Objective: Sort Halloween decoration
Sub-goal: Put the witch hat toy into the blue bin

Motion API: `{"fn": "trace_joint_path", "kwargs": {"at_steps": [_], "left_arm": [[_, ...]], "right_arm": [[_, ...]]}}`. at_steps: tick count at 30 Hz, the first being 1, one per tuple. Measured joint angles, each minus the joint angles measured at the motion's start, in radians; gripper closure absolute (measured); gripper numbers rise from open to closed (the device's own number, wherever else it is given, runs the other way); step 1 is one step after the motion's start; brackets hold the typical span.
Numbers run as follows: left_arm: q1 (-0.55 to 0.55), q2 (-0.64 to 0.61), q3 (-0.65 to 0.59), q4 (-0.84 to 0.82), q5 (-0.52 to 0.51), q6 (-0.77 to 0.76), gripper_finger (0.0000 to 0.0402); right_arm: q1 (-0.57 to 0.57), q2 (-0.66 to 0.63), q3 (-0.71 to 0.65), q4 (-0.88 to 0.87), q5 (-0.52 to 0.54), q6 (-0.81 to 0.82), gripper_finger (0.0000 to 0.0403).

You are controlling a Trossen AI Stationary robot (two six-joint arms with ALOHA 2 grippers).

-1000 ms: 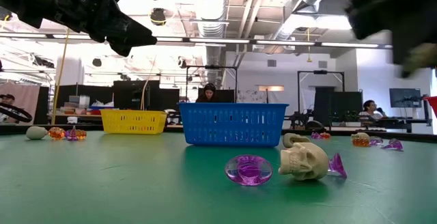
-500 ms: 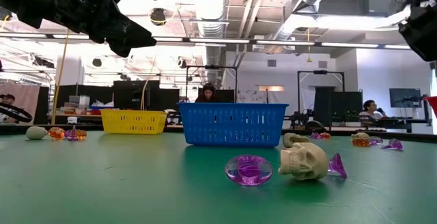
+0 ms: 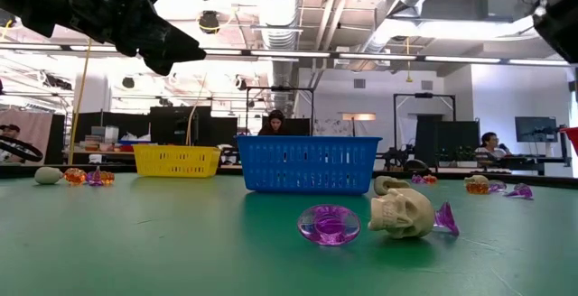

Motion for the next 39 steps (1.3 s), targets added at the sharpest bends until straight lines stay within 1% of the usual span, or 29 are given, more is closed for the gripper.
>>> {"fn": "trace_joint_path", "kwargs": {"at_steps": [5,9,11,16,21,30,39], "left_arm": [[0.000,0.000,0.000,0.000,0.000,0.001,0.0288],[0.000,0.000,0.000,0.000,0.000,0.001,0.0288],[0.000,0.000,0.000,-0.003,0.000,0.001,0.0288],[0.000,0.000,0.000,-0.019,-0.002,0.001,0.0288],[0.000,0.000,0.000,-0.024,-0.017,0.003,0.0288],[0.000,0.000,0.000,-0.042,-0.027,0.010,0.0288],[0.000,0.000,0.000,-0.042,-0.027,0.010,0.0288]], "right_arm": [[-0.054,-0.095,0.001,-0.025,0.100,-0.134,0.0186],[-0.141,-0.137,0.001,-0.125,0.203,-0.280,0.0190],[-0.195,-0.133,0.001,-0.193,0.235,-0.301,0.0192],[-0.331,-0.076,0.001,-0.298,0.172,-0.306,0.0198],[-0.409,0.006,0.001,-0.298,0.145,-0.351,0.0206],[-0.491,0.141,0.001,-0.295,0.078,-0.428,0.0237],[-0.543,0.208,0.000,-0.259,0.036,-0.511,0.0269]]}}
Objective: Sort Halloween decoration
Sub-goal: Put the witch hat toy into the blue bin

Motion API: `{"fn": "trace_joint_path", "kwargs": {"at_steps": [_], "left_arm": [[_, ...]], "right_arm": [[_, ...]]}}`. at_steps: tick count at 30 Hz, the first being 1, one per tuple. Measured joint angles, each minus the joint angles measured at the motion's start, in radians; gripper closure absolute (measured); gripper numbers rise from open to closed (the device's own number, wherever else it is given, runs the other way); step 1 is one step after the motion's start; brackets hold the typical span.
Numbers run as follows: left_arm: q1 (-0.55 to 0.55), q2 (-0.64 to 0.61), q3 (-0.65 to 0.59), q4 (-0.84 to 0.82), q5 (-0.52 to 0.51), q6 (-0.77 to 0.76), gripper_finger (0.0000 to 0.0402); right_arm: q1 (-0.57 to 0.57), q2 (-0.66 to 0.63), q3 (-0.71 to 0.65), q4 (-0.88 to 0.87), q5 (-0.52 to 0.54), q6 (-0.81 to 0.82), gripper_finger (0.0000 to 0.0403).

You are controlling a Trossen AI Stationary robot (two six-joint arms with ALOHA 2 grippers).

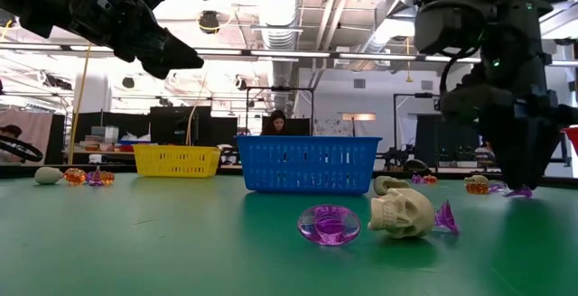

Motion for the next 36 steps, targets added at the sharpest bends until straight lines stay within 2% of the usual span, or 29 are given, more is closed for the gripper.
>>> {"fn": "trace_joint_path", "kwargs": {"at_steps": [9,15,21,25,27,32,36], "left_arm": [[0.000,0.000,0.000,-0.015,-0.001,0.000,0.0288],[0.000,0.000,0.000,-0.020,-0.002,0.000,0.0288],[0.000,0.000,0.000,-0.021,-0.003,0.000,0.0288],[0.000,0.000,0.000,-0.020,-0.004,0.002,0.0288],[0.000,0.000,0.000,-0.020,-0.004,0.009,0.0288],[0.000,0.000,0.000,-0.020,-0.004,0.007,0.0288],[0.000,0.000,0.000,-0.020,-0.004,-0.007,0.0288]], "right_arm": [[-0.008,0.016,0.002,0.010,-0.025,-0.015,0.0337],[-0.008,-0.043,0.000,0.025,-0.003,-0.053,0.0385],[-0.008,-0.138,0.060,0.046,0.086,-0.115,0.0381],[-0.010,-0.161,0.099,0.188,0.155,-0.197,0.0375],[-0.019,-0.142,0.113,0.270,0.188,-0.248,0.0379],[-0.050,-0.026,0.157,0.476,0.192,-0.417,0.0380],[-0.077,0.080,0.243,0.484,0.188,-0.497,0.0360]]}}
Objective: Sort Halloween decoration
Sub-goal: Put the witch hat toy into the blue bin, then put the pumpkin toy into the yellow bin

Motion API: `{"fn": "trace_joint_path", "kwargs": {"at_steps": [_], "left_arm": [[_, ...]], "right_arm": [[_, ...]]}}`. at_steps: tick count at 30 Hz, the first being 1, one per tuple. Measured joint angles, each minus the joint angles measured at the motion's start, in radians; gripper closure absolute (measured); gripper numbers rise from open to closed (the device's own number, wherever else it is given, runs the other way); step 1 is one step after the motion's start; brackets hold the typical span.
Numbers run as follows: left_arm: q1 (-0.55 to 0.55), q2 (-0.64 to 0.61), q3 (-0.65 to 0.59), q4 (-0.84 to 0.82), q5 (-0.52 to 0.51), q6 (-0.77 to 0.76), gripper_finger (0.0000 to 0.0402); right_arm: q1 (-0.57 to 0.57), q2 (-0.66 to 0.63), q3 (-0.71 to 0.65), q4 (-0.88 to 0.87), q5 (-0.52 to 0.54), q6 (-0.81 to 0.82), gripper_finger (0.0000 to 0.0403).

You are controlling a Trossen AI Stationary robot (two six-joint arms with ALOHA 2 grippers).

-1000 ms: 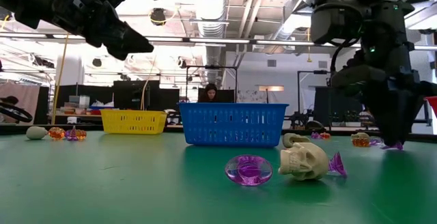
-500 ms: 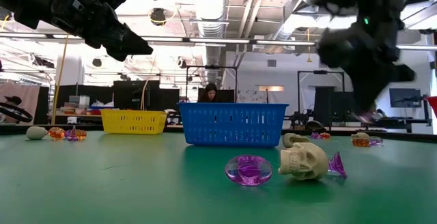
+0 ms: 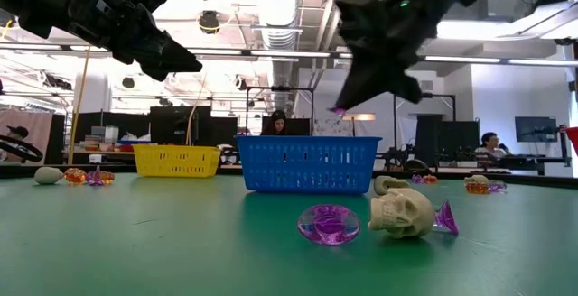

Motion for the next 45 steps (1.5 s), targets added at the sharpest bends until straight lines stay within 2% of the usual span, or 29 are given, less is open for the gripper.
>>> {"fn": "trace_joint_path", "kwargs": {"at_steps": [9,19,21,23,25,28,30,36,45], "left_arm": [[0.000,0.008,0.000,-0.006,0.000,-0.009,0.0288],[0.000,0.044,0.000,-0.061,-0.030,-0.032,0.0288],[0.000,0.047,0.001,-0.156,-0.023,-0.083,0.0288],[0.000,0.039,0.007,-0.320,-0.021,-0.149,0.0288],[0.005,0.029,0.032,-0.476,-0.058,-0.218,0.0288],[0.030,0.028,0.086,-0.659,-0.129,-0.339,0.0288],[0.048,0.027,0.125,-0.762,-0.111,-0.379,0.0288],[0.063,0.043,0.220,-0.921,-0.006,-0.394,0.0288],[0.058,0.115,0.229,-1.061,0.011,-0.568,0.0288]], "right_arm": [[-0.028,0.106,0.153,-0.158,-0.025,-0.097,0.0325],[0.000,0.043,0.172,-0.188,-0.020,-0.259,0.0316],[0.017,0.027,0.162,-0.183,0.009,-0.299,0.0316],[0.037,0.010,0.142,-0.169,0.067,-0.335,0.0316],[0.053,-0.002,0.121,-0.135,0.125,-0.380,0.0316],[0.062,-0.014,0.074,-0.038,0.140,-0.466,0.0316],[0.058,-0.015,0.056,0.014,0.132,-0.517,0.0316],[0.058,-0.022,-0.001,0.056,0.131,-0.604,0.0316],[0.052,-0.025,-0.010,0.021,0.131,-0.632,0.0316]]}}
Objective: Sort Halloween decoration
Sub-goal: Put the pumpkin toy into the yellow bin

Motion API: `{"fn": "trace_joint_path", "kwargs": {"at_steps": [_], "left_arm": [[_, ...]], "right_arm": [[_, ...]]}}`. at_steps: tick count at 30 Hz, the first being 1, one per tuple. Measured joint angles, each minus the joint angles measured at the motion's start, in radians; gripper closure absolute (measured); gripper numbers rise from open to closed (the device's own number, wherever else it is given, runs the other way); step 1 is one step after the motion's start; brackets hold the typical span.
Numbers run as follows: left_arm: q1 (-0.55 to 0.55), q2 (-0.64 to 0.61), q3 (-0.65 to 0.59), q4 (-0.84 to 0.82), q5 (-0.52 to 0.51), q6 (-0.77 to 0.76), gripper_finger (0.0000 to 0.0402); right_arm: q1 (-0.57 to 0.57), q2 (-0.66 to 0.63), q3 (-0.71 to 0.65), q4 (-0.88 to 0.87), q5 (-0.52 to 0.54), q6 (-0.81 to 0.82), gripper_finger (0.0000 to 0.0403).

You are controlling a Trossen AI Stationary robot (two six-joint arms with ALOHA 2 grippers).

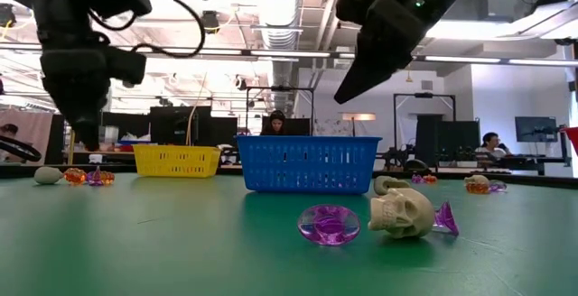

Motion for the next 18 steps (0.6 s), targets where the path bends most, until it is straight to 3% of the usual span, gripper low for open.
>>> {"fn": "trace_joint_path", "kwargs": {"at_steps": [8,18], "left_arm": [[0.002,0.084,0.000,-0.013,0.016,-0.085,0.0281],[0.001,0.161,0.000,-0.002,0.015,-0.076,0.0222]], "right_arm": [[0.000,0.000,0.001,-0.003,0.000,0.000,0.0316],[0.001,0.000,0.001,0.014,-0.003,0.001,0.0316]]}}
